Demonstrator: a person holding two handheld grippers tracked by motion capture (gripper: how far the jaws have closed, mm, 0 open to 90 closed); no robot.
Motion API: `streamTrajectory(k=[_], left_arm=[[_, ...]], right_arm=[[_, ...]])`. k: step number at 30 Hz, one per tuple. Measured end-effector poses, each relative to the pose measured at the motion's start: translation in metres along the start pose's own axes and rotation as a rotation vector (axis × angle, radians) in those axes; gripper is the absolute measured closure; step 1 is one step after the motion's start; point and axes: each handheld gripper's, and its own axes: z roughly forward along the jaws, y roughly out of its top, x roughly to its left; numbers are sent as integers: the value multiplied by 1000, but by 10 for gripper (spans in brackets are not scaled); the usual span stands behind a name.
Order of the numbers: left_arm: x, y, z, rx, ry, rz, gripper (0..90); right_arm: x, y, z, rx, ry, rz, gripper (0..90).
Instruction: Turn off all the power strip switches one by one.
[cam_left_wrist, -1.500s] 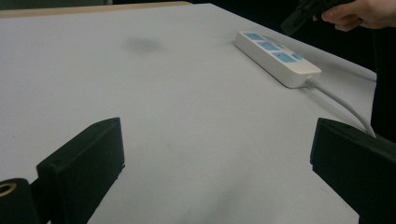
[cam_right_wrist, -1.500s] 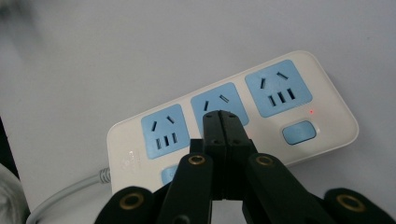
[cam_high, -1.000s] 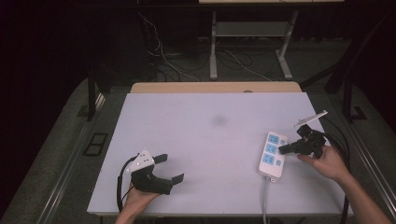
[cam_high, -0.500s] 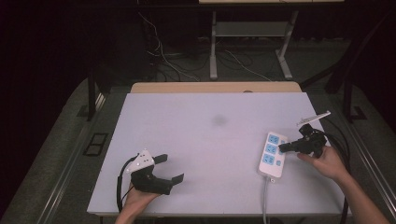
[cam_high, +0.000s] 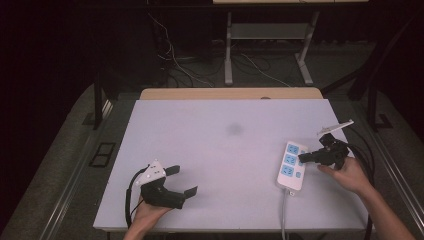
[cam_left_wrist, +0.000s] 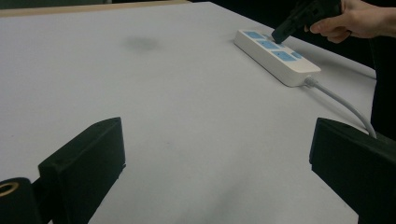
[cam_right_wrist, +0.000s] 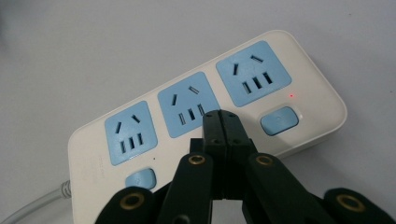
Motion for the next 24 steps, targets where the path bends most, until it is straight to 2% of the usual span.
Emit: streamTrajectory(k=[7,11,17,20,21,24], left_arm=[[-2,0,0,0,-3,3,20],[0,0,0,0,-1,1,20],[2,-1,0,-3,2,-12,20],[2,-1,0,-3,0,-12,20],[2,-1,0,-1,-1,-10,20],[1,-1,0,-2,-1,-11,20]], right_arm=[[11,1,3,10,-65,-54,900],[8,-2,3,-20,-43,-42,900],[10,0,2,-10,-54,-50,900],[10,0,1,-8,-47,-40,900],[10,0,-1,-26,-41,-37,900],[11,0,-3,-12,-40,-46,900]])
